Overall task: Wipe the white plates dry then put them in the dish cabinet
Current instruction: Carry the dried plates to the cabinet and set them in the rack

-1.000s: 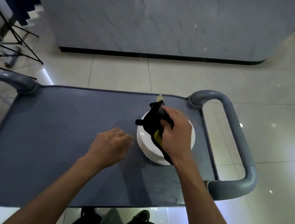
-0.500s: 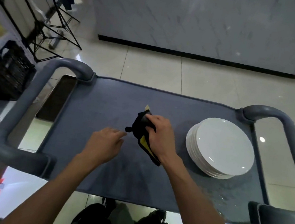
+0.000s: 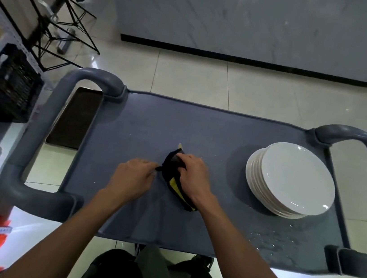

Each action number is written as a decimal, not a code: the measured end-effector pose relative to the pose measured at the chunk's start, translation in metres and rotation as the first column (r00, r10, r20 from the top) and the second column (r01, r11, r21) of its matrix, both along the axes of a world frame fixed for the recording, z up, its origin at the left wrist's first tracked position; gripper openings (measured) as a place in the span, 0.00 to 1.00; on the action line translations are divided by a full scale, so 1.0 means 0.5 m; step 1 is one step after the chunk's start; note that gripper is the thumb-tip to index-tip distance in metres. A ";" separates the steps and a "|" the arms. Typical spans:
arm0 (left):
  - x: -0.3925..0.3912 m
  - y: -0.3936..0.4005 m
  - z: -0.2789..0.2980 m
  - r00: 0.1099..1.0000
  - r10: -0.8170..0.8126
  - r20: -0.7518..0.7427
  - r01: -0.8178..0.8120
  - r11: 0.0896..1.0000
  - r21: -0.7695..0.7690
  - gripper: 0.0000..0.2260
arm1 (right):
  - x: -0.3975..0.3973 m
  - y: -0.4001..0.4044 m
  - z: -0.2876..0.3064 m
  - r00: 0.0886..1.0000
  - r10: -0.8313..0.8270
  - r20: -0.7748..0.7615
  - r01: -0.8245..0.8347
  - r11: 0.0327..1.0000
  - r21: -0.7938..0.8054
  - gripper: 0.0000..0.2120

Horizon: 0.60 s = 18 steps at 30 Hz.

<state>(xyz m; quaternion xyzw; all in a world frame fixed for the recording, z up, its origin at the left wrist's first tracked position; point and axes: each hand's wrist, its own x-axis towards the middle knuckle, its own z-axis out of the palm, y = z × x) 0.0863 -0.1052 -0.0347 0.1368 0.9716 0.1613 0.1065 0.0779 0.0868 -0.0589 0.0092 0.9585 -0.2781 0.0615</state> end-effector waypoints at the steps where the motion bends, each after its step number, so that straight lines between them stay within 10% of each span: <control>1: -0.003 0.007 0.000 1.000 -0.008 -0.004 0.008 1.000 0.011 0.14 | -0.001 0.008 0.005 1.000 -0.002 0.001 0.002 1.000 0.016 0.17; 18: -0.065 0.366 0.088 0.994 -0.109 -0.026 0.112 0.960 0.257 0.11 | 0.097 0.373 0.180 0.905 -0.323 -0.278 0.313 0.946 -0.083 0.15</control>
